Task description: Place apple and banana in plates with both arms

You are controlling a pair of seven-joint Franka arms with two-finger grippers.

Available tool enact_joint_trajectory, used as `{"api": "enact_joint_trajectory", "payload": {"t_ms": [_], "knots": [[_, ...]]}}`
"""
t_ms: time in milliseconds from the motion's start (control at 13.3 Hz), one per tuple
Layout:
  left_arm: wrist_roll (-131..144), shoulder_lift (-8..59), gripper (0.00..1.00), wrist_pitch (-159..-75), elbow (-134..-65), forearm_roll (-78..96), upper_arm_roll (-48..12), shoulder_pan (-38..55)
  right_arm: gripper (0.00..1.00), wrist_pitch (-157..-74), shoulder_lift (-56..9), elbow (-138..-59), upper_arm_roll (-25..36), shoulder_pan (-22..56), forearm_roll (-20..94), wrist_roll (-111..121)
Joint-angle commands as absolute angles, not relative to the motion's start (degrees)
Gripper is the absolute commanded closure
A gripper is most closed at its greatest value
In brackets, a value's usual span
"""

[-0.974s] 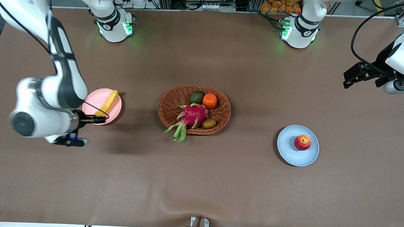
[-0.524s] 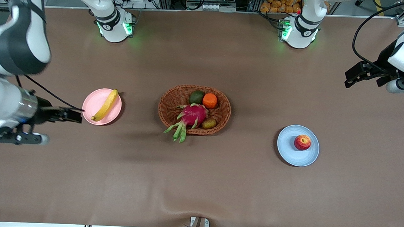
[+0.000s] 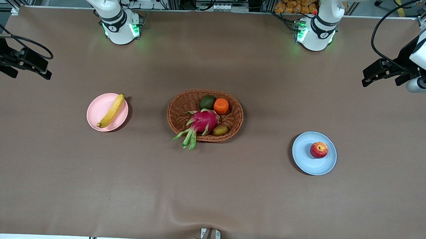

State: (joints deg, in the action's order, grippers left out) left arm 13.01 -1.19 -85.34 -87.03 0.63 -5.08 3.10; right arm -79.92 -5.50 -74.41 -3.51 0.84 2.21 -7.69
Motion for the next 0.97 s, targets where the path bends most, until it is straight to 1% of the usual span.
{"api": "enact_joint_trajectory", "payload": {"t_ms": [0, 75, 300, 375, 899], "knots": [[12.1, -3.0, 0.0, -85.2, -88.6, 1.8, -4.8, 3.1, 0.0, -86.7, 4.5, -90.1, -3.5, -0.2, 2.2, -7.2], [12.1, -3.0, 0.0, -85.3, -88.7, 1.8, -4.9, 3.1, 0.0, -86.7, 4.7, -90.4, -3.5, -0.3, 2.1, -7.2], [12.2, -2.9, 0.0, -85.3, -88.7, 1.8, -5.1, 3.2, 0.0, -86.6, 2.7, -87.2, -3.8, -1.1, 0.5, -2.5], [12.2, -2.9, 0.0, -85.3, -88.7, 1.8, -5.1, 3.2, 0.0, -86.4, 2.7, -87.2, -3.8, -1.2, -1.0, -0.7], [12.1, -2.2, 0.0, -85.2, -87.7, 1.5, -4.9, 3.2, 0.0, -85.1, 2.7, -87.2, -3.5, -1.4, -1.4, 1.0]]}}
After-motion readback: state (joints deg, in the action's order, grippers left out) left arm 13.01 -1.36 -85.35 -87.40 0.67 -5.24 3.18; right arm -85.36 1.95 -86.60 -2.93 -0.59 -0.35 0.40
